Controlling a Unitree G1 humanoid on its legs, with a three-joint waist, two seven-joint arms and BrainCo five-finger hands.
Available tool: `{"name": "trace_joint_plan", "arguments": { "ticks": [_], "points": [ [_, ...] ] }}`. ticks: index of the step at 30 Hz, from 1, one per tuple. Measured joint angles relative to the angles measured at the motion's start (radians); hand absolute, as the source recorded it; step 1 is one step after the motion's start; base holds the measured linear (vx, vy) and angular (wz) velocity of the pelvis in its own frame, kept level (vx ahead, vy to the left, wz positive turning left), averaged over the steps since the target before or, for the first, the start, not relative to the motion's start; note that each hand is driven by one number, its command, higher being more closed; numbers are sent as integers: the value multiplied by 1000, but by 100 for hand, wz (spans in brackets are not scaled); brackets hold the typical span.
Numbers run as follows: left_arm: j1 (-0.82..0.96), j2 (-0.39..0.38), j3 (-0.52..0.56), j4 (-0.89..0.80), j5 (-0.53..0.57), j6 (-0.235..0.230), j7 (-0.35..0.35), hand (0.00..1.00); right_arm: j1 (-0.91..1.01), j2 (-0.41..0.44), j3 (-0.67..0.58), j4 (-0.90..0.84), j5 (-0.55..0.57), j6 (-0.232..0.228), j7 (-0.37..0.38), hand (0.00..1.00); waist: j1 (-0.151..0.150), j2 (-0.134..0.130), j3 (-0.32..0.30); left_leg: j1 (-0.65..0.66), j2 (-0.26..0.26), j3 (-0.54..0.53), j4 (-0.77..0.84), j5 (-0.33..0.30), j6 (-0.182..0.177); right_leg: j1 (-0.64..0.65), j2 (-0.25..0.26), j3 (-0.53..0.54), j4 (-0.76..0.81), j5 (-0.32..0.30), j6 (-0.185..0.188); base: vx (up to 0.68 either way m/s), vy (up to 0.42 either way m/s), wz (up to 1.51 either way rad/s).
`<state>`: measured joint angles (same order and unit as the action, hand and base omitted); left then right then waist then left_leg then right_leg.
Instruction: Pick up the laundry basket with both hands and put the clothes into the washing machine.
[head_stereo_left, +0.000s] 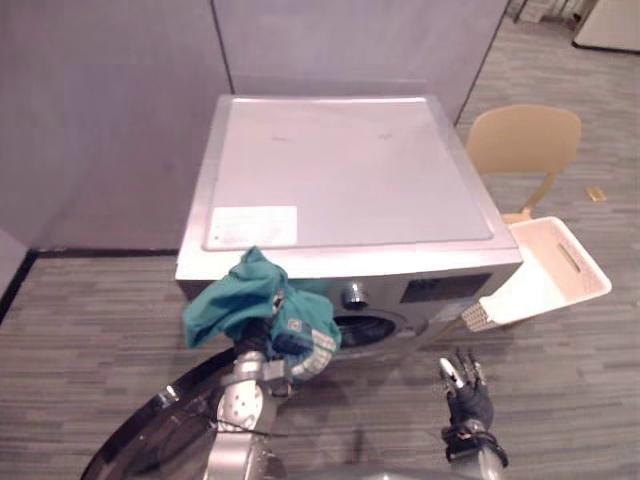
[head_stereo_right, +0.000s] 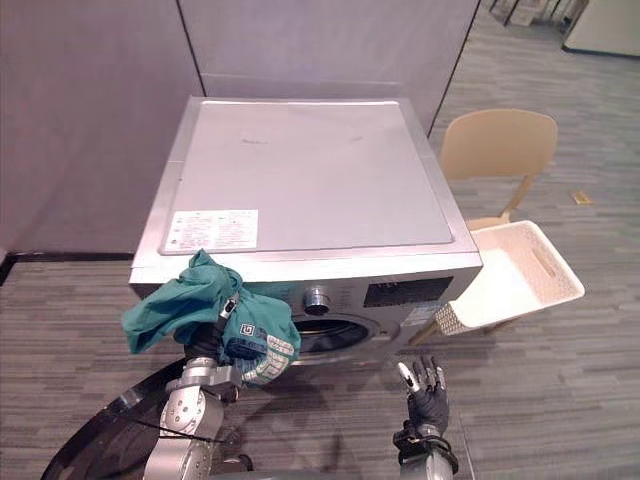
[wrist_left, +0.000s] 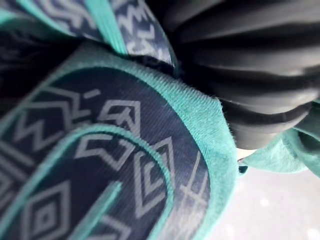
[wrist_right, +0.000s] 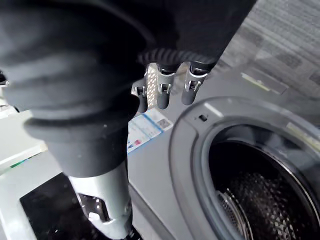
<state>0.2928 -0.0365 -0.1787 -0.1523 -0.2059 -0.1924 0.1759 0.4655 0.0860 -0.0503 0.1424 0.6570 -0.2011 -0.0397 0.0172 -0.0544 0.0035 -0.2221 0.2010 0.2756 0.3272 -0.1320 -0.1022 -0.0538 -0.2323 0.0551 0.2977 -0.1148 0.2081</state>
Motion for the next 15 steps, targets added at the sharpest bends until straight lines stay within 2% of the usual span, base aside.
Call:
{"name": "trace_joint_plan", "arguments": {
  "ticks": [2, 3, 4, 5, 6, 10, 11, 12, 13, 14, 15],
  "points": [
    [1, -2, -10, 0, 0, -5, 0, 100, -1, -15, 6, 0, 0, 11, 3, 0, 0, 33, 20, 6, 38, -4, -14, 1, 1, -79, 25, 10, 124, -14, 7, 36, -52, -7],
    [3, -2, -9, 2, -7, -18, 0, 100, -2, -28, 28, -6, -2, 14, 13, 0, 3, 32, 24, 5, 50, 1, -15, 1, 0, -91, 34, -3, 12, -104, -10, 22, -140, -6],
    [2, 3, -9, 0, -12, -25, 0, 100, -3, -24, 35, -12, -2, 13, 19, 0, 3, 18, 27, -4, 45, 1, -1, -1, -2, -94, 32, 2, -51, -25, -30, 31, -218, -2],
    [-7, -1, -18, 11, -19, -21, -1, 100, -16, -34, 39, -11, -2, 13, 23, 0, 4, 23, 36, -29, 58, -3, 25, -10, -13, -96, 47, -20, -59, -41, -30, 24, -191, -16],
    [-8, -10, -30, 10, -19, -20, -2, 100, -31, -45, 39, -21, -2, 13, 23, 0, 14, 40, 48, -48, 81, 0, 29, -10, -14, -120, 61, -23, -61, -41, -30, 1, -164, -19],
    [-44, -18, -93, 38, -19, -8, -3, 100, -29, -88, 47, -58, -1, 12, 23, 0, 21, 63, 73, -109, 105, 0, 42, -11, -16, -172, 88, -26, -67, -41, -29, -49, -73, -12],
    [-68, -18, -105, 49, -19, -7, -3, 100, -31, -96, 56, -75, 0, 12, 23, 0, 19, 50, 95, -135, 111, -2, 63, -13, -19, -201, 90, -26, -42, -44, -26, -64, -56, -6],
    [-83, -17, -109, 49, -19, -7, -2, 100, -37, -94, 60, -88, 0, 12, 22, 0, 20, 56, 108, -147, 113, -3, 76, -13, -19, -217, 89, -25, -21, -48, -20, -91, -15, -2],
    [-111, -17, -119, 50, -18, -7, 0, 100, -49, -94, 68, -114, 1, 10, 21, 0, 18, 44, 139, -182, 114, -10, 107, -23, -14, -259, 88, -25, 26, -60, -23, -123, 7, 6],
    [-140, -17, -123, 54, -18, -8, 1, 100, -57, -93, 77, -139, 1, 5, 20, 0, 17, 37, 160, -226, 116, -27, 150, -51, -27, -301, 86, -25, 76, -90, -23, -162, 29, 12],
    [-166, -17, -124, 73, -18, -8, 2, 100, -71, -92, 90, -142, 1, 1, 17, 0, 16, 26, 175, -266, 117, -35, 194, -69, -25, -338, 80, -23, 123, -118, -21, -172, 59, 14]
  ]
}}
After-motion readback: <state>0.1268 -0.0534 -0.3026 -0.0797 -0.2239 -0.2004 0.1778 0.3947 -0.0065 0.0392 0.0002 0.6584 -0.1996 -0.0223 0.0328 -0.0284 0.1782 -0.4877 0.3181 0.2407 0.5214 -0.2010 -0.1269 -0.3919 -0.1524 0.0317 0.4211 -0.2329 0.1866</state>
